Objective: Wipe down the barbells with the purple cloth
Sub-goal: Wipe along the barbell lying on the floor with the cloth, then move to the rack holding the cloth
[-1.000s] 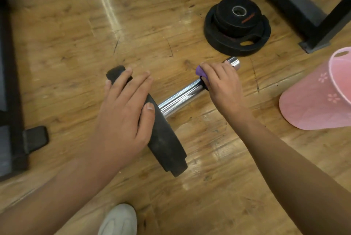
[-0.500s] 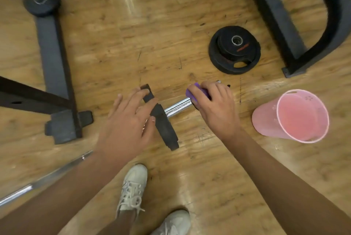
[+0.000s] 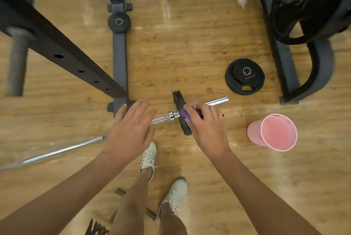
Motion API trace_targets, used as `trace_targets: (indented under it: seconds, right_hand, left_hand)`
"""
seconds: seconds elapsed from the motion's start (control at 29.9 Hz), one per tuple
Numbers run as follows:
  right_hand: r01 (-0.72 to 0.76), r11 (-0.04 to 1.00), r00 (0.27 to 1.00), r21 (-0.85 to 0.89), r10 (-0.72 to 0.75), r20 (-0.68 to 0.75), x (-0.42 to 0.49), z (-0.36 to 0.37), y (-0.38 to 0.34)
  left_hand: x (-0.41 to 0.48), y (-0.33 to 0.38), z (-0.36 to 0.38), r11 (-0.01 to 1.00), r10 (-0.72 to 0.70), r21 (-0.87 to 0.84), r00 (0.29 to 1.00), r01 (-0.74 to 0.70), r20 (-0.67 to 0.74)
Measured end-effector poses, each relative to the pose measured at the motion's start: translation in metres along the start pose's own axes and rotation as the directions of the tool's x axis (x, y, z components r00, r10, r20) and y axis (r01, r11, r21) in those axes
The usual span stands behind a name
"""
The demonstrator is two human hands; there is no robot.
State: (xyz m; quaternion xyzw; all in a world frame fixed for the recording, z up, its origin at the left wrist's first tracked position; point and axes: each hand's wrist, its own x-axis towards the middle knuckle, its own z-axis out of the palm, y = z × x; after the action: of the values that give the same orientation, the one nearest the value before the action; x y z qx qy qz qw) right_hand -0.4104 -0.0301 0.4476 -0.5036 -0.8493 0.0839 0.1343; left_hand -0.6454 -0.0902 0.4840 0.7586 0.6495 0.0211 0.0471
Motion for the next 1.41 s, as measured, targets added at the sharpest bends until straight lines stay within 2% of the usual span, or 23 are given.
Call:
trace_targets:
  seconds: [0.13,0.37,0.57,0.87,1.04,1.2,1.41]
  right_hand:
    - [0.041,0.999,0.999,0.028,-0.040,-0.029,0.008,-0.053,-0.057]
    - [0.120,0.988,0.991,0.095,-0.113,-0.078,0.027,-0.107,-0.141]
    - [0.221,0.972,0.971,0.083,-0.211,-0.107,0.018,-0.145,-0.197]
    - [0.299,0.950,0.952,0.087,-0.290,-0.103,0.032,-0.197,-0.268]
    - [0.384,0.915,0.922,0.122,-0.373,-0.108,0.059,-0.199,-0.359]
    - [0.446,0.876,0.895,0.185,-0.430,-0.120,0.098,-0.159,-0.481]
    - [0.402,0.887,0.914,0.227,-0.404,-0.041,0.159,-0.097,-0.607]
  left_hand:
    - [-0.029,-0.010,-0.063,0.997,0.010,0.072,0.999,-0.007,-0.041]
    - [-0.094,-0.025,-0.144,0.984,-0.078,0.145,0.986,0.099,-0.147]
    - [-0.143,-0.045,-0.182,0.961,-0.220,0.120,0.951,0.250,-0.217]
    - [-0.167,-0.098,-0.231,0.940,-0.310,0.024,0.881,0.340,-0.358]
    - [-0.196,-0.173,-0.248,0.919,-0.355,-0.002,0.828,0.393,-0.434]
    - [-0.244,-0.293,-0.248,0.887,-0.423,-0.036,0.776,0.461,-0.468]
    - [-0.290,-0.430,-0.260,0.867,-0.467,-0.038,0.782,0.498,-0.414]
